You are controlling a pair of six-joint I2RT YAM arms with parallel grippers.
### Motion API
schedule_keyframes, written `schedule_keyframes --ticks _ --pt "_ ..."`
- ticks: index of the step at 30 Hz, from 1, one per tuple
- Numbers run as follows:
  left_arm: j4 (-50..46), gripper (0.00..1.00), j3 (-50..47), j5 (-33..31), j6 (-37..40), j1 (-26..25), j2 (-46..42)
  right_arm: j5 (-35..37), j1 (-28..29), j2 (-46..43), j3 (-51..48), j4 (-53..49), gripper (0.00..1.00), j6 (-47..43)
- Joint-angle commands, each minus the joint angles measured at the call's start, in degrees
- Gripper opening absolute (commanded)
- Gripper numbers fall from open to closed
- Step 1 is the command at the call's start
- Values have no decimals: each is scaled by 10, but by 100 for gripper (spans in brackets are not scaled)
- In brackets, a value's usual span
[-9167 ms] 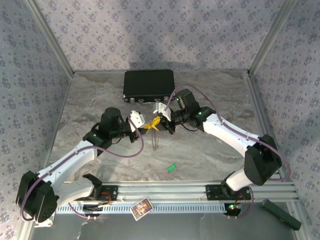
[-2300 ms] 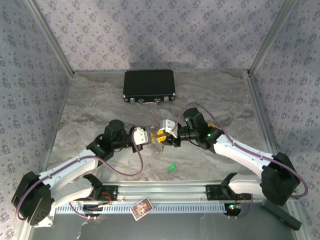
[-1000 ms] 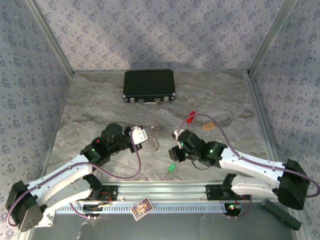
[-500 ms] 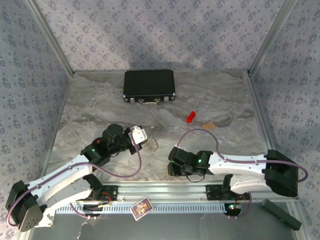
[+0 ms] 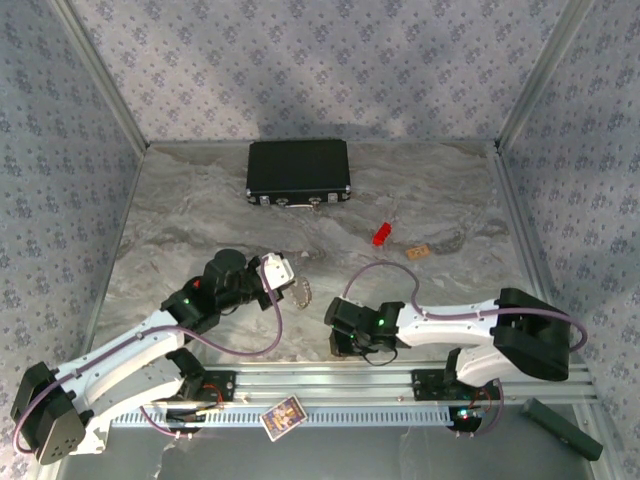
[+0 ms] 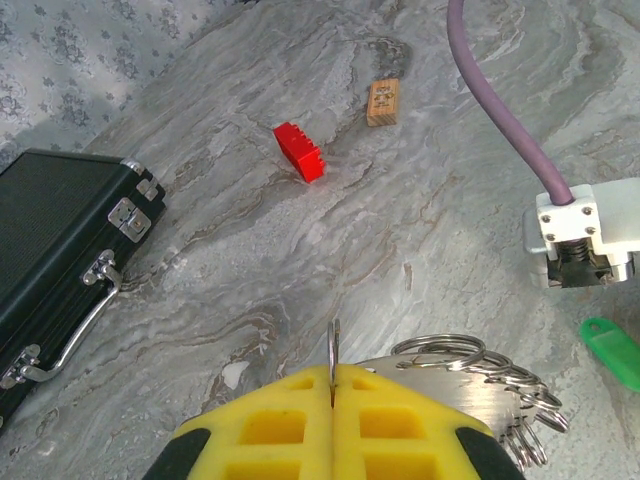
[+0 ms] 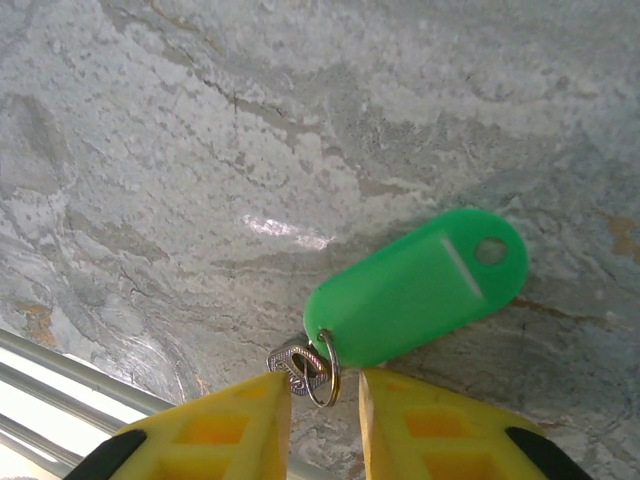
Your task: Put the keys on the keyring
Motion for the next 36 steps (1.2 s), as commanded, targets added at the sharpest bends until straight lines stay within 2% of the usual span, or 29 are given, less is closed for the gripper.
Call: schedule_keyframes --ticks 1,6,14,21,28,36 --pt "13 0 1 7 7 -1 -11 5 3 5 17 -11 24 0" --pt "12 0 0 11 10 -1 -8 18 4 9 26 -26 20 -5" --pt "4 0 3 15 15 -1 -10 51 2 3 54 -90 0 -15" --pt "3 0 4 15 17 -1 -12 45 -15 0 63 -108 0 -54" --pt "3 0 2 19 17 -1 -11 9 -84 14 77 -105 0 -143" --pt "7 0 -1 21 22 -1 -7 -39 -132 17 70 -97 0 -180"
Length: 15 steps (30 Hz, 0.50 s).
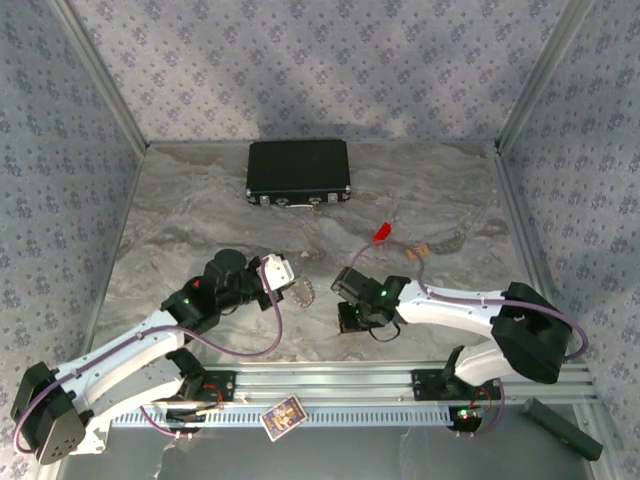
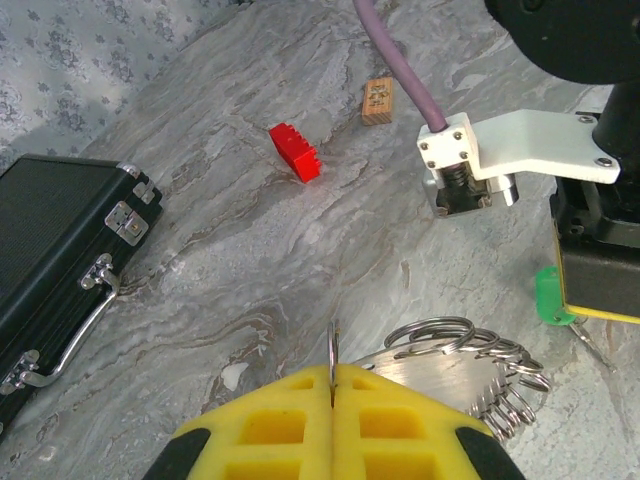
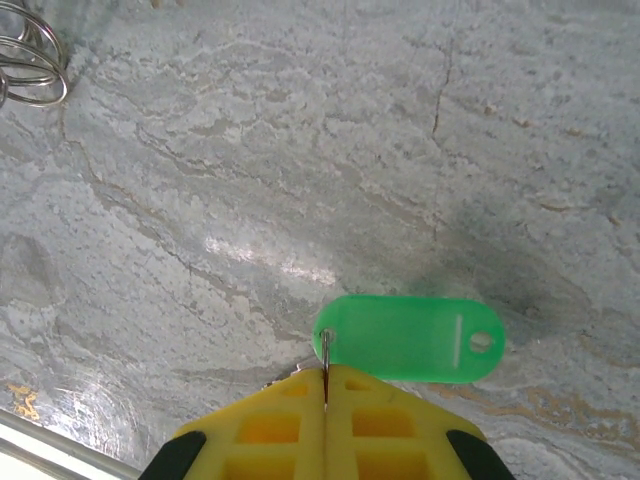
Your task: Put the keys on the keyring
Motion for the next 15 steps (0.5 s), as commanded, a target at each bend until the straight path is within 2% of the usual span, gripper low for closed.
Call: schedule_keyframes --ticks 1,15 --pt "10 0 -1 18 12 -1 -7 -28 -12 9 8 -12 0 -33" --pt "19 0 -10 22 5 -1 -11 -46 -19 37 14 -3 1 -39"
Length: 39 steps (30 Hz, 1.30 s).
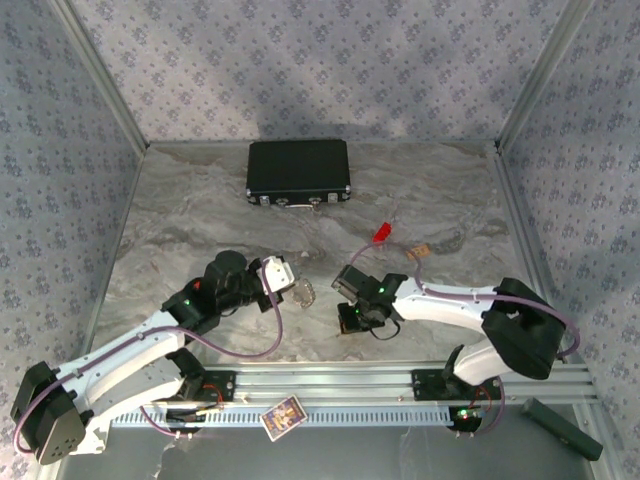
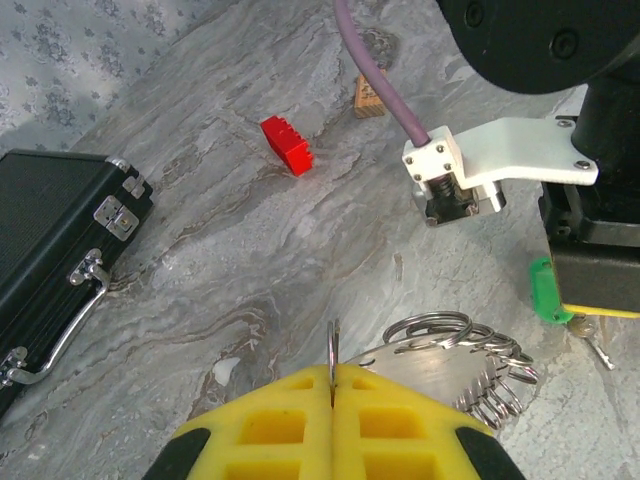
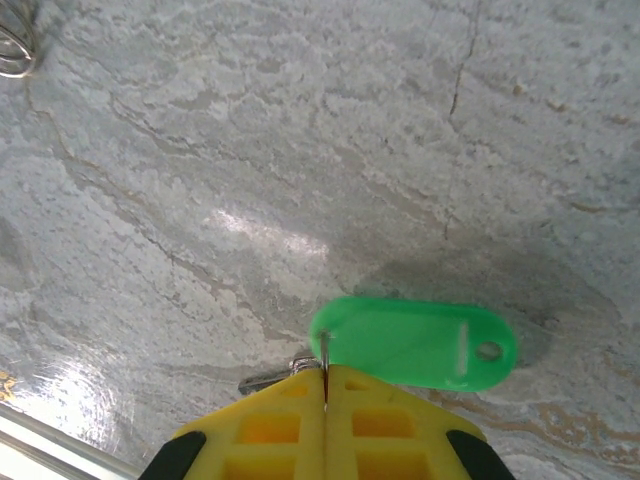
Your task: Put the keys on the keyring
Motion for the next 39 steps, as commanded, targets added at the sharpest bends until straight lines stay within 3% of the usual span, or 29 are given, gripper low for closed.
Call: schedule_keyframes --ticks 1,14,19,27,33,39 --pt "15 0 -1 17 3 -1 -12 -12 -3 14 14 -6 1 -11" --pt "14 0 1 18 9 -1 -11 -19 -12 26 30 -7 18 -24" --pt "12 0 1 18 10 -1 -12 -20 -13 33 35 -8 18 -26" --pt "12 0 2 18 12 -1 -11 -13 -16 38 41 -14 8 -30" --pt "10 0 2 19 13 -1 -11 -15 -17 43 44 -20 15 -35" --pt "10 0 3 20 14 -1 -11 -13 -18 46 48 -22 13 -37"
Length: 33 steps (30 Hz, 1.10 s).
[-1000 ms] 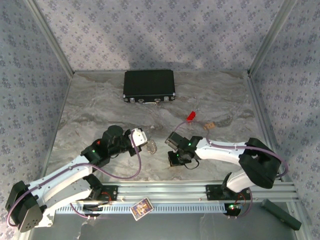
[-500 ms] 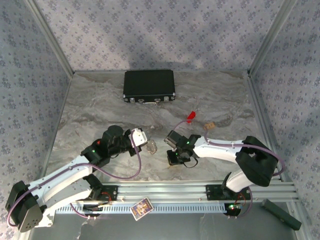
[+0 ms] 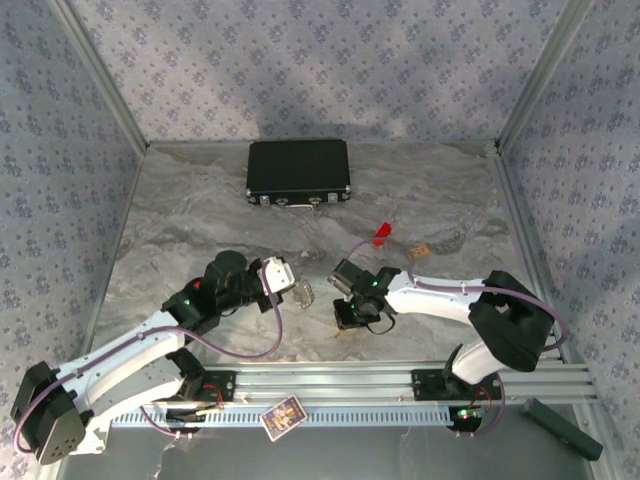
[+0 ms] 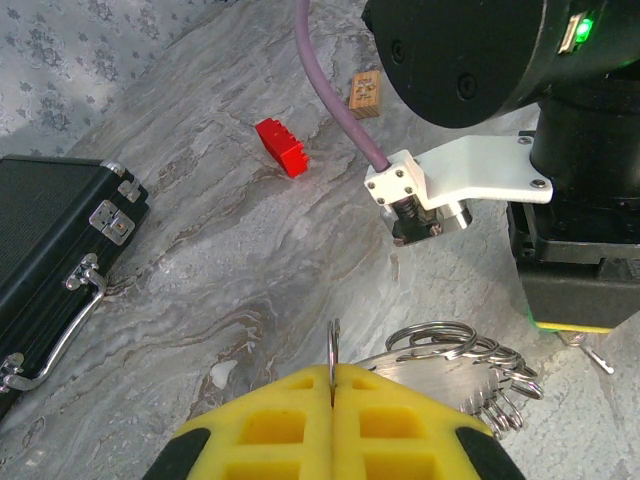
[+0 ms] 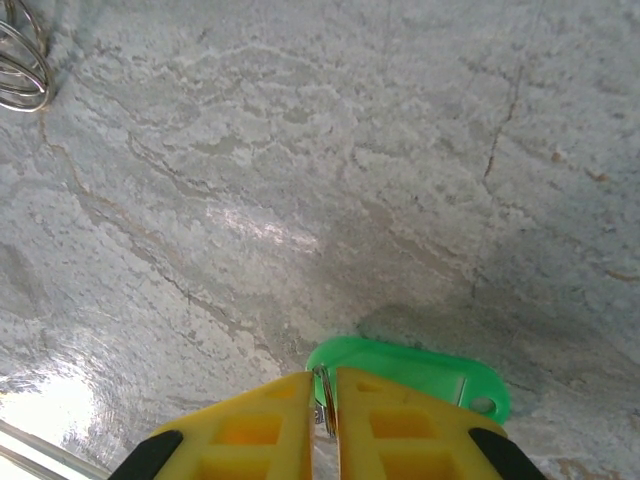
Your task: Put the keys on the keyring
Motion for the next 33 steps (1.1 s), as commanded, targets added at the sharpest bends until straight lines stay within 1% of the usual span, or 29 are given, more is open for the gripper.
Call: schedule_keyframes --ticks 1,7,12,19,23,27,30,33 --pt "10 0 2 14 7 -1 -12 1 -3 8 17 -21 12 -10" --pt "10 0 3 12 8 -1 -12 2 -5 10 18 -25 9 -11" --pt "10 0 3 12 8 -1 -12 2 -4 13 20 -29 14 -15" --pt "10 0 3 10 9 -1 -13 -1 -5 17 21 -28 14 -16" --pt "10 0 3 9 9 -1 -12 -1 -5 17 22 -28 9 -15" --pt "9 0 4 8 9 -1 -14 3 -4 14 23 -33 0 -19" --pt "5 0 6 8 5 -1 -17 19 -4 0 27 -45 0 -34" --pt "-3 0 8 13 -2 -1 -24 40 -3 -39 26 -45 0 -53"
